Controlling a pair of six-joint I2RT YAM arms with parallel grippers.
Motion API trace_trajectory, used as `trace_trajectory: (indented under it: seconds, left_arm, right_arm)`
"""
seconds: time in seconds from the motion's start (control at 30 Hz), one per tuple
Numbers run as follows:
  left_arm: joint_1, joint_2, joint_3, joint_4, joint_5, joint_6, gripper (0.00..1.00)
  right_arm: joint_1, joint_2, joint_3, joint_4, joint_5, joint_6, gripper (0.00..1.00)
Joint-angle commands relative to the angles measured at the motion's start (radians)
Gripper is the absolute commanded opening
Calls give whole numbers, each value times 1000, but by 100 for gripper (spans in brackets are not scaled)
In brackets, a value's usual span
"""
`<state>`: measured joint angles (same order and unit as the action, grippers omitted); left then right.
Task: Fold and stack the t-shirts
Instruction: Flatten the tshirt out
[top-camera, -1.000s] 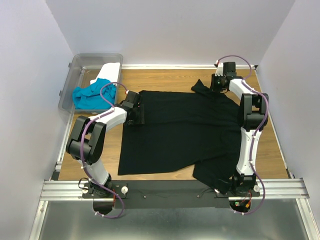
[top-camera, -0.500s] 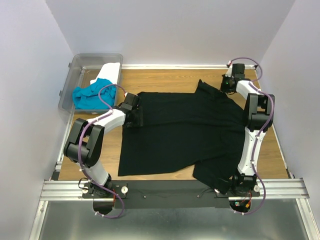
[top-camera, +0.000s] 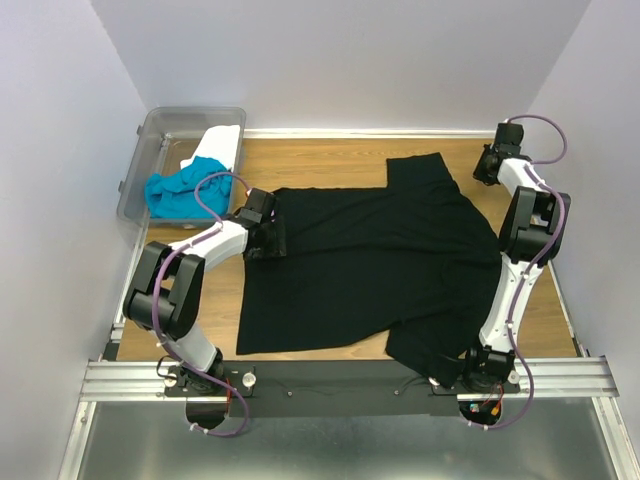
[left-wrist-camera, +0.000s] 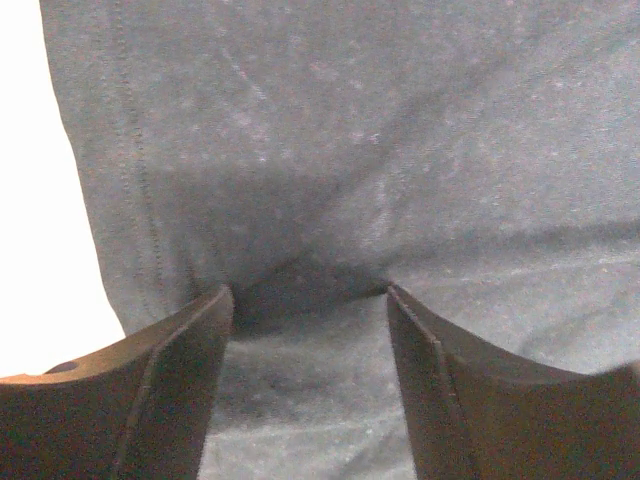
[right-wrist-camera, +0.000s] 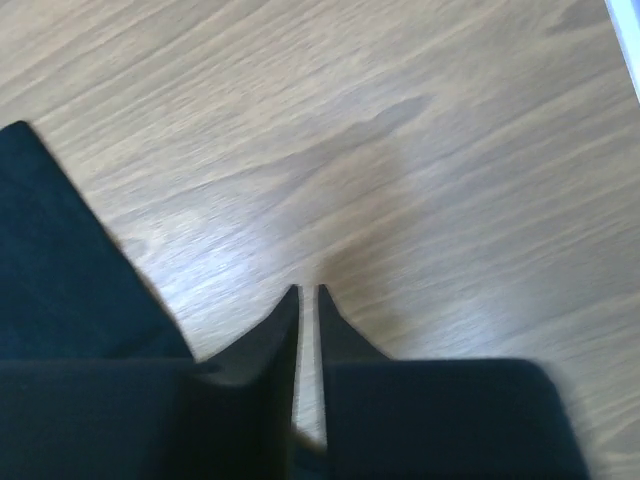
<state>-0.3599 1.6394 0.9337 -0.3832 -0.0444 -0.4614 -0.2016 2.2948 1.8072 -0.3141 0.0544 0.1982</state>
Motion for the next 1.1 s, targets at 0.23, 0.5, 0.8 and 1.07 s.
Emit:
trace_trajectory:
  seconds: [0.23,0.5,0.8,1.07]
  left_arm:
    - [4,-29,141,-31,11,-45,80]
    - [12,140,279,20,-34,-14,80]
    - [16,301,384,35,-55,15,79]
    - [24,343,366,49,-29,10,79]
  right_arm:
    - [44,-227,-196,-20,-174,145,36]
    - [42,-345,-432,-20,-125,225,36]
    - [-35,-337,-551,-23,-60,334,36]
    - [-166,-340,-623,-23,15,385,37]
